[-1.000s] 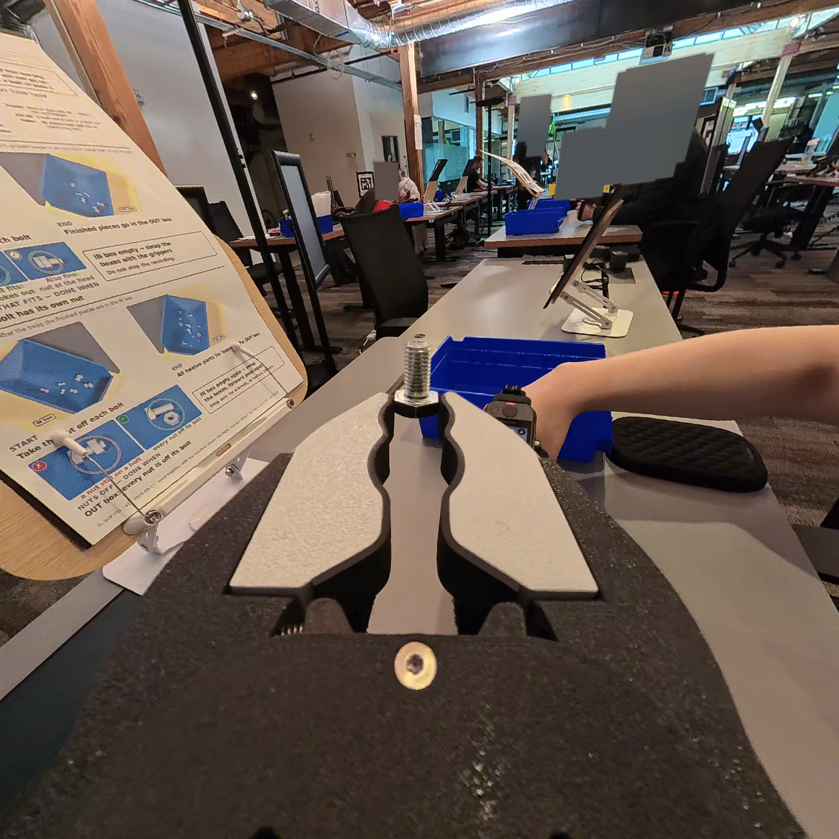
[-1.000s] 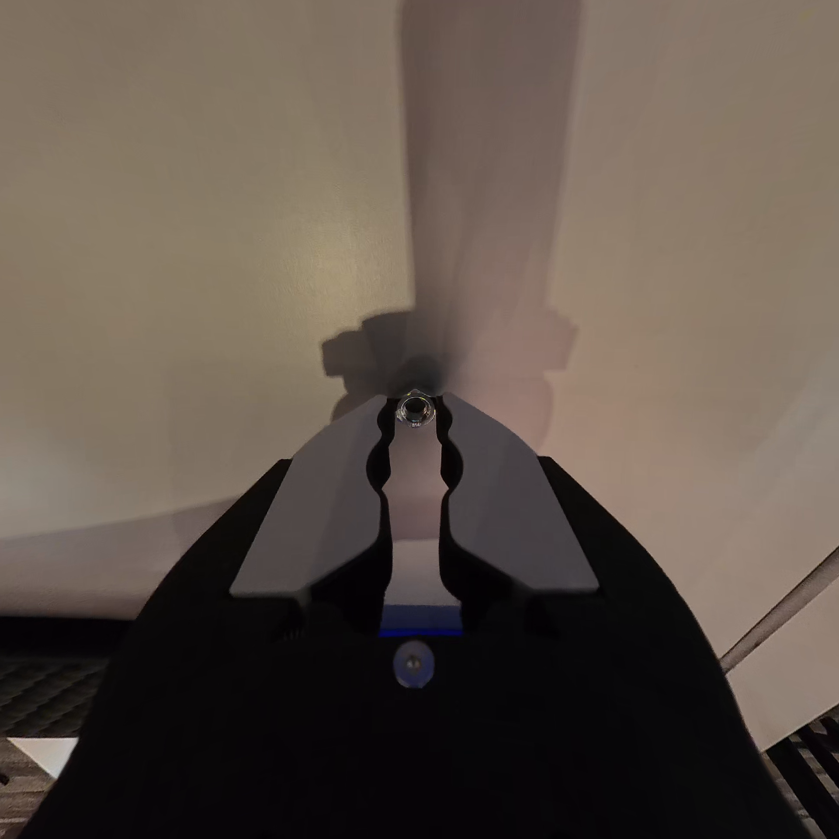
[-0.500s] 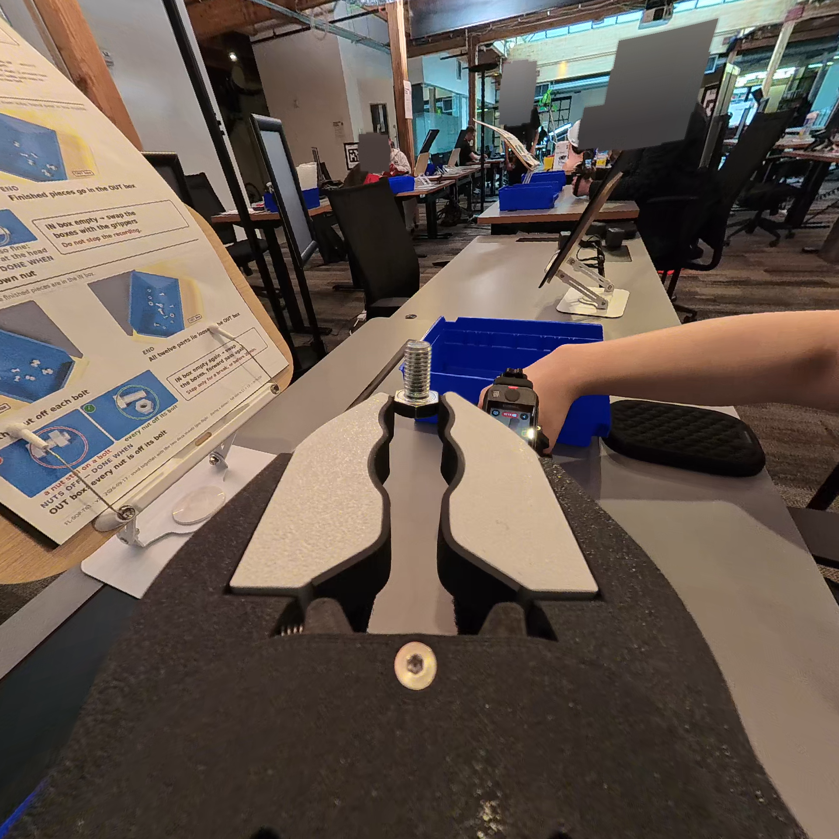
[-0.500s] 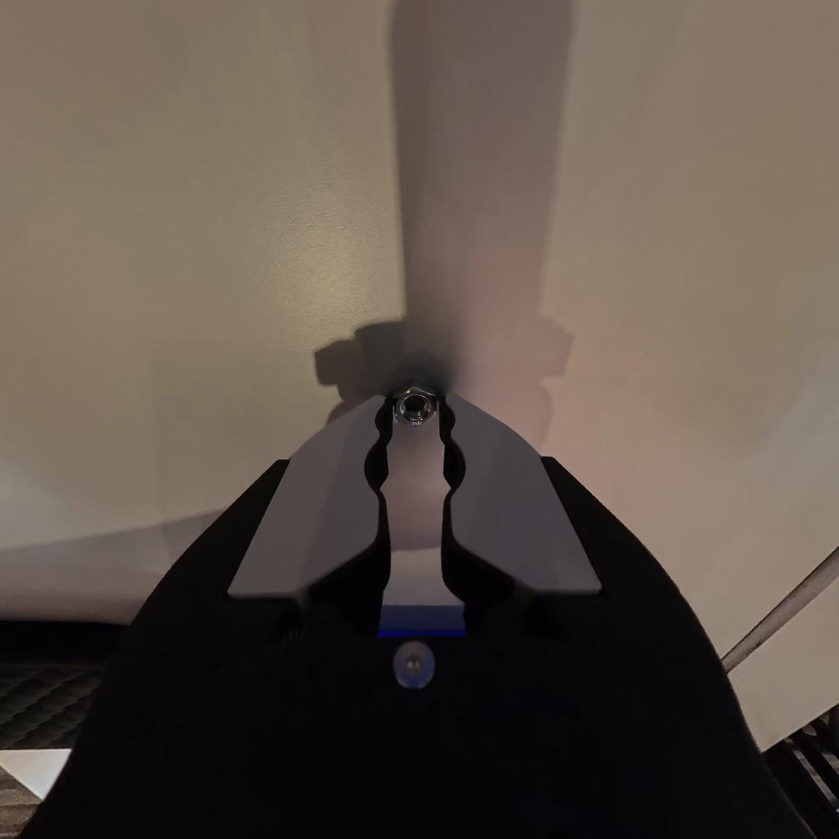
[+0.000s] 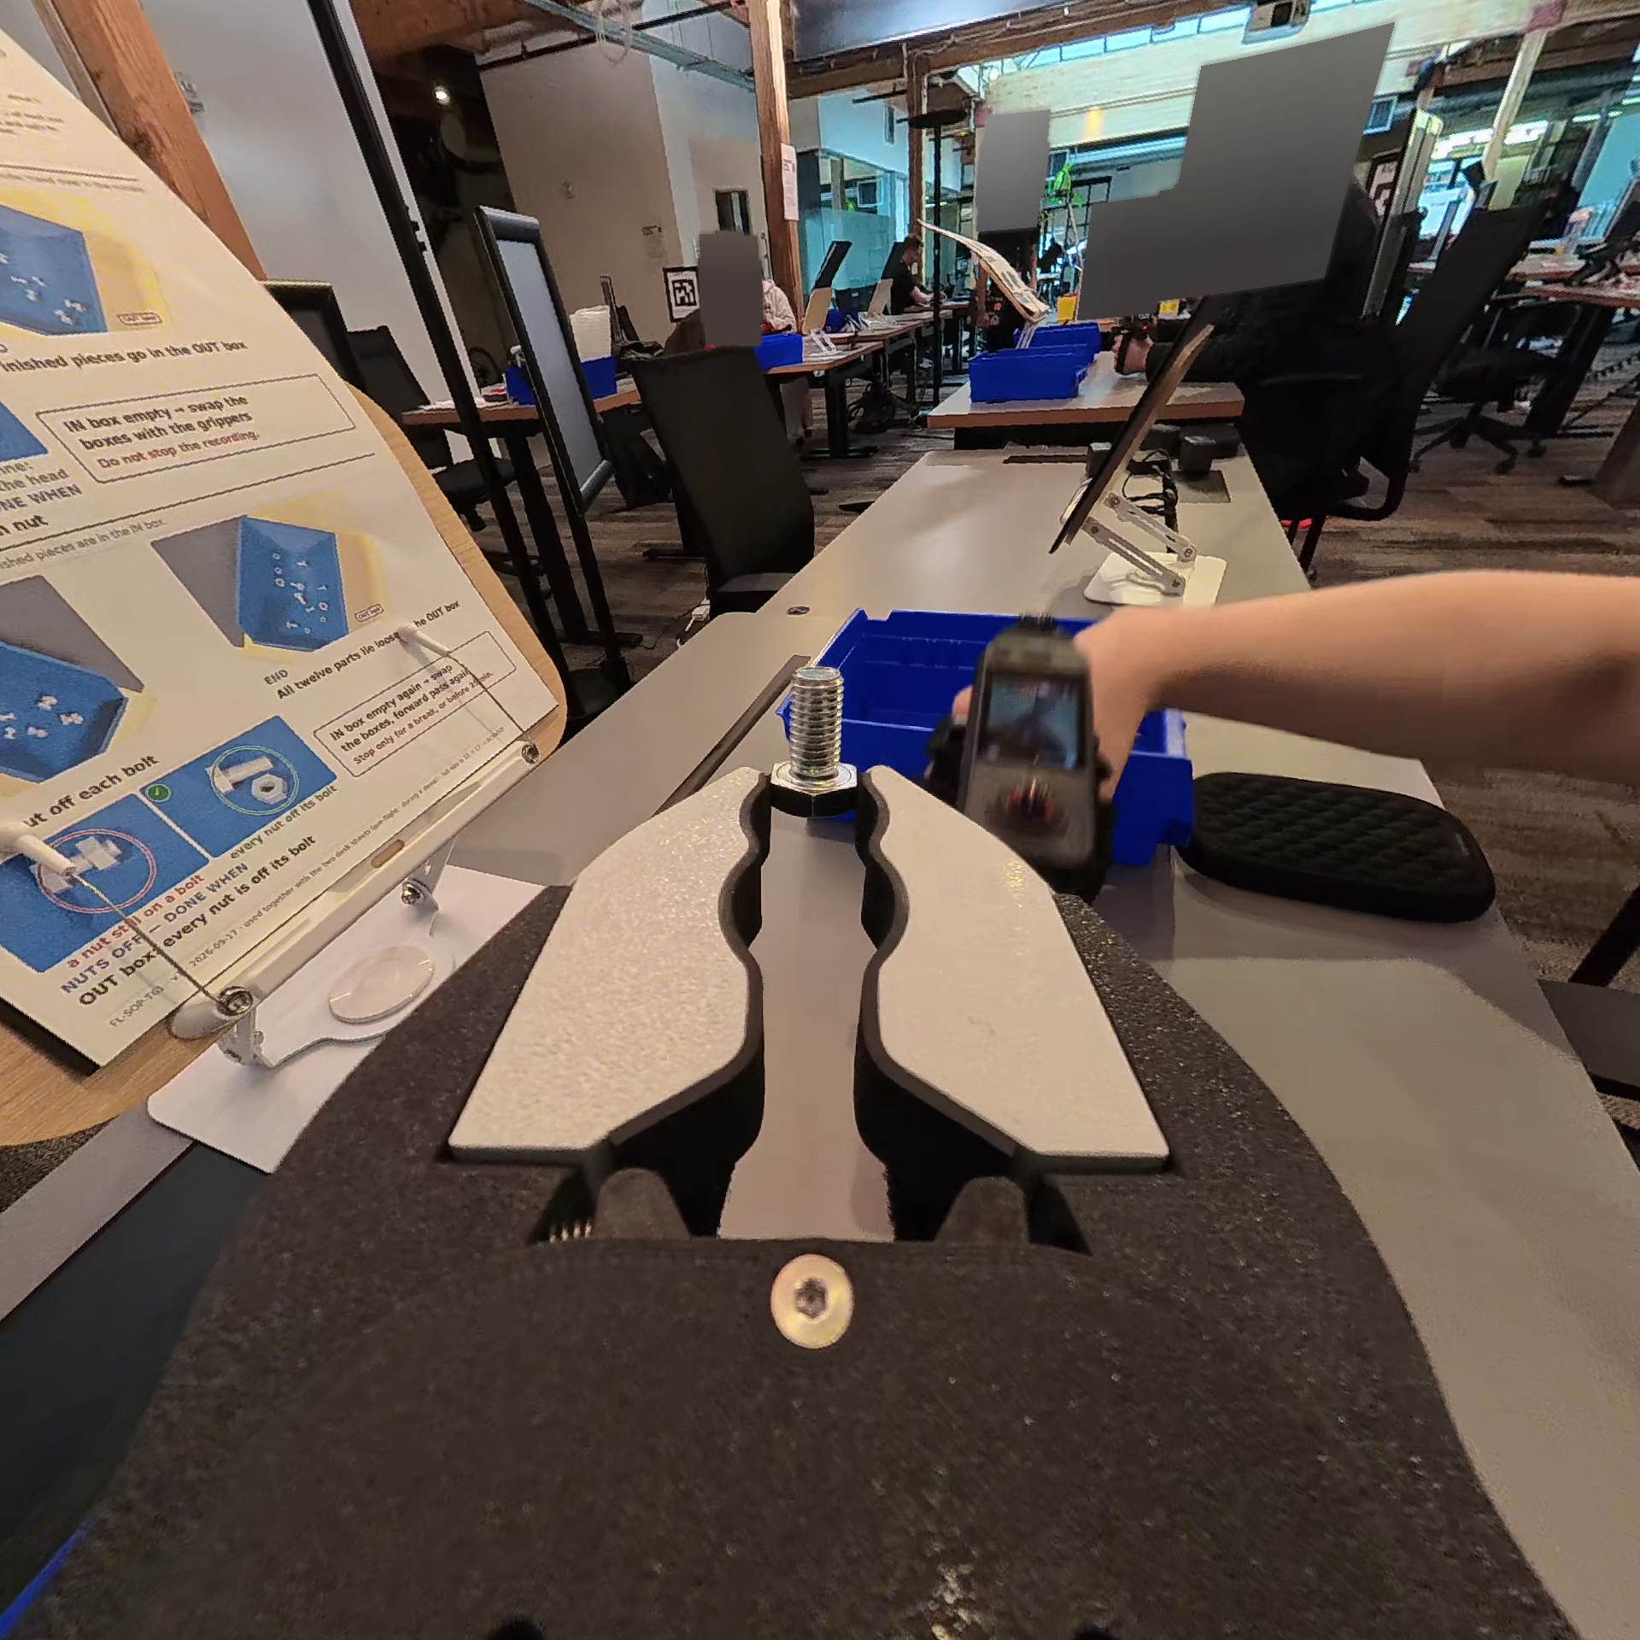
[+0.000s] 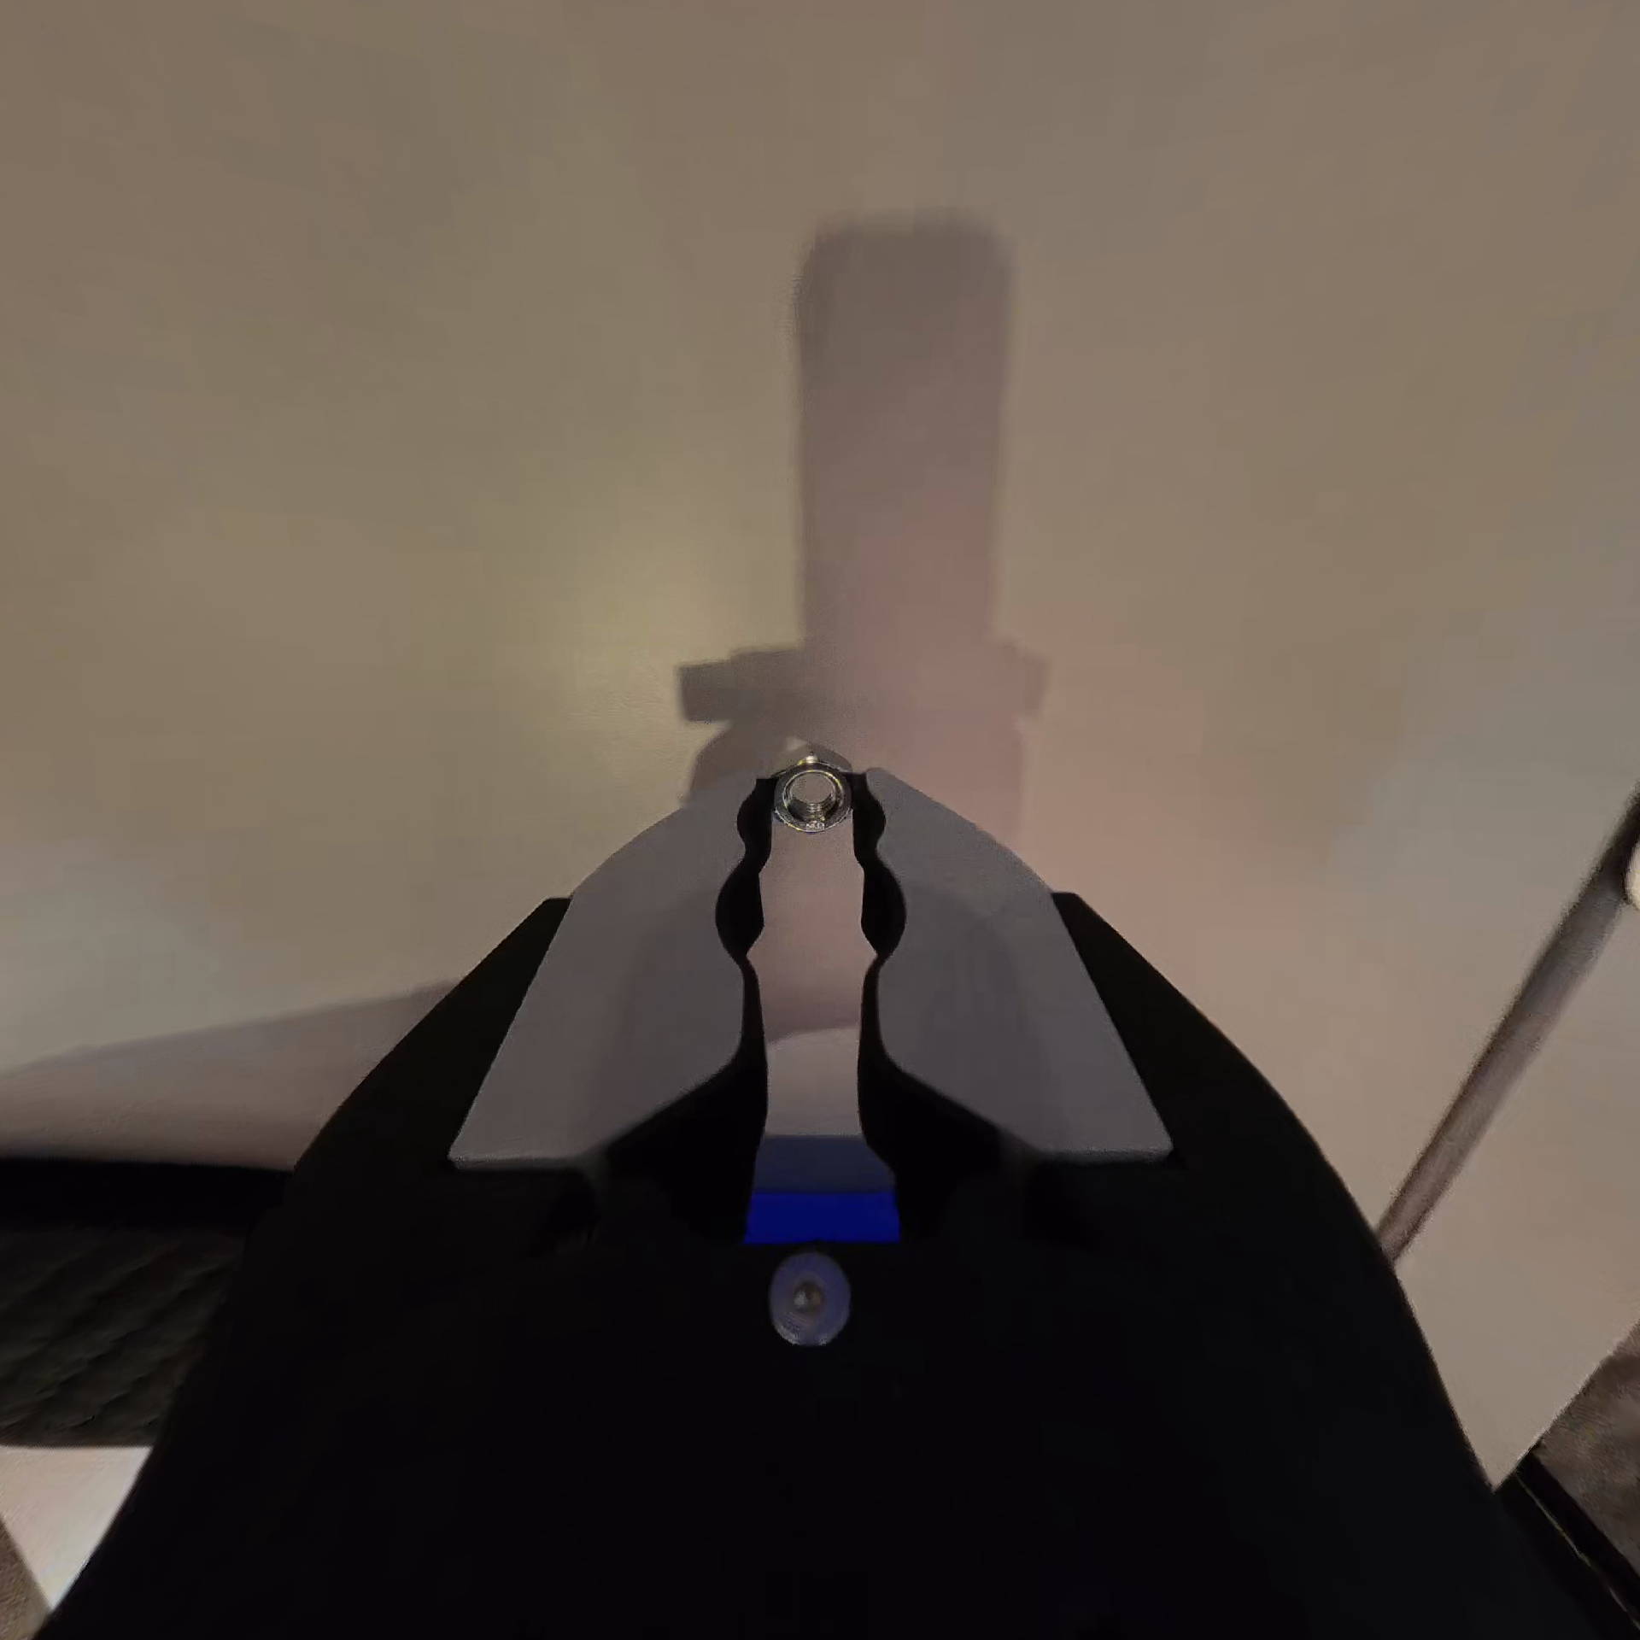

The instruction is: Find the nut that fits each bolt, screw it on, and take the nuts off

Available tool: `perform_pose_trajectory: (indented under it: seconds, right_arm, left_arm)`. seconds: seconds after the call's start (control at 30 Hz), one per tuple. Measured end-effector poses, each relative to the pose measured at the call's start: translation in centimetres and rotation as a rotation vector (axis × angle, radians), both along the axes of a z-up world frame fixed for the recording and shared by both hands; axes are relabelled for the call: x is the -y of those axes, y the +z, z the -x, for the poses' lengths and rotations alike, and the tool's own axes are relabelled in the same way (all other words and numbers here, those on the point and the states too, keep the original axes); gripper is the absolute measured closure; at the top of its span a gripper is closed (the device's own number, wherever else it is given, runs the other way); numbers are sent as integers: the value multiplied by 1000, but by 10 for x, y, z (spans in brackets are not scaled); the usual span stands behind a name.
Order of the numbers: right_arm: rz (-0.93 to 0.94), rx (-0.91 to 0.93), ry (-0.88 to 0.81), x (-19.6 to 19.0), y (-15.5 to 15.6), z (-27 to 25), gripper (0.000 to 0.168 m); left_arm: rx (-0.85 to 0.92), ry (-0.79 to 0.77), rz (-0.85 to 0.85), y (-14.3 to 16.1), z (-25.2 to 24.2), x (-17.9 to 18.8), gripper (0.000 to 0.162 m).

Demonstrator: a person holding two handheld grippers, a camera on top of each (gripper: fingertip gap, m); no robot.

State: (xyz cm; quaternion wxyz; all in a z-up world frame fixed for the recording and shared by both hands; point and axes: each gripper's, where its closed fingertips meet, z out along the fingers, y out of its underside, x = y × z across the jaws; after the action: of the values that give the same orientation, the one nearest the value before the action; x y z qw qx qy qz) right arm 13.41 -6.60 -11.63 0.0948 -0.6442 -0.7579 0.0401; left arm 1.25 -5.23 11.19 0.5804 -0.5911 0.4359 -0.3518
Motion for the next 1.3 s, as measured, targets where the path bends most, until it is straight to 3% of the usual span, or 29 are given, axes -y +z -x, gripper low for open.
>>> perform_pose_trajectory:
  seconds: [0.27,0.4,0.63,0.83,1.3]
  right_arm:
    - [-89,-236,-7,6,183,4,149]
    - [-90,-268,45,25,239,26,150]
    - [-203,-104,166,51,256,43,149]
    - [-182,46,186,57,244,34,149]
    - [-172,81,261,73,240,38,149]
  left_arm:
    - [-18,-48,26,-13,-18,0,144]
    - [20,-170,29,-9,-42,24,144]
    - [34,-317,63,-11,-77,57,145]
    - [67,-422,133,-16,-95,72,144]
    - [100,-520,118,-8,-97,92,144]
